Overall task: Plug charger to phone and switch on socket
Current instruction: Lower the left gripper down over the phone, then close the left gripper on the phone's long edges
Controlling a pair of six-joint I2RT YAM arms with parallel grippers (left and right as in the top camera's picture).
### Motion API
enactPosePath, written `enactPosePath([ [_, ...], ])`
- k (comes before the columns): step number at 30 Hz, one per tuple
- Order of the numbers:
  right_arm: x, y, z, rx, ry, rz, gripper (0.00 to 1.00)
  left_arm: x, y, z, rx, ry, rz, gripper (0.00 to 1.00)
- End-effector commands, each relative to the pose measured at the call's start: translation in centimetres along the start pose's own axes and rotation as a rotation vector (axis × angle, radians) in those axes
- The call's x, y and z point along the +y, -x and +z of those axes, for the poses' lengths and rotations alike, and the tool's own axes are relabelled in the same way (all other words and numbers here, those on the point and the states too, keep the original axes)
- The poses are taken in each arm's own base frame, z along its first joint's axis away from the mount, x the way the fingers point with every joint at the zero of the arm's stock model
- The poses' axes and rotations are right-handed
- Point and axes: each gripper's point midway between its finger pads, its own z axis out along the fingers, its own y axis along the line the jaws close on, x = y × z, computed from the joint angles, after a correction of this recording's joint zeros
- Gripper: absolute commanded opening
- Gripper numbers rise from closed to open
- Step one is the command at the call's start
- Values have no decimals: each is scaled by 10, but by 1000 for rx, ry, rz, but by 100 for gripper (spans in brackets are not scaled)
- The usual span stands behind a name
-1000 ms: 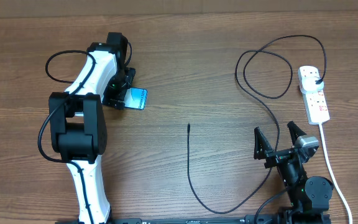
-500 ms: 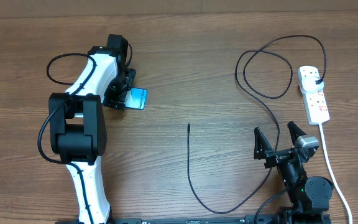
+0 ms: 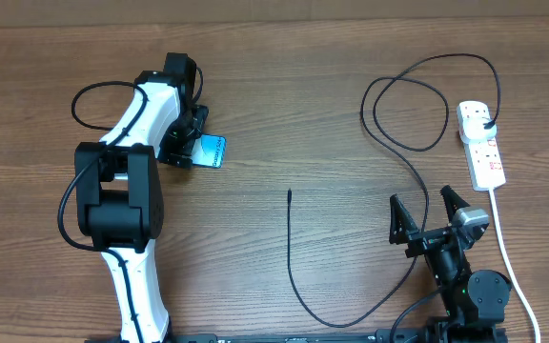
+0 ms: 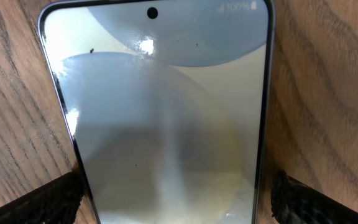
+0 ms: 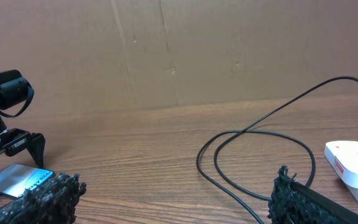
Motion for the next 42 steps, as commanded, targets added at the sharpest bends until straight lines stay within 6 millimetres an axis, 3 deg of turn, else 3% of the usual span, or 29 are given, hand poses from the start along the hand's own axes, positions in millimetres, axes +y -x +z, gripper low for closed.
enactPosePath([
  [1, 0, -2, 0, -5, 0, 2, 100, 10, -3, 19, -1, 38, -1, 100],
  [14, 0, -2, 0, -4, 0, 2, 100, 14, -3, 19, 4, 52, 57, 99],
  [19, 0, -2, 0, -5, 0, 2, 100, 17, -3, 19, 5, 65, 57, 90],
  [27, 0, -2, 0, -5, 0, 2, 100, 17, -3, 19, 5, 65, 48, 100],
  [42, 0, -2, 0, -5, 0, 2, 100, 17, -7, 19, 27, 62, -26, 99],
])
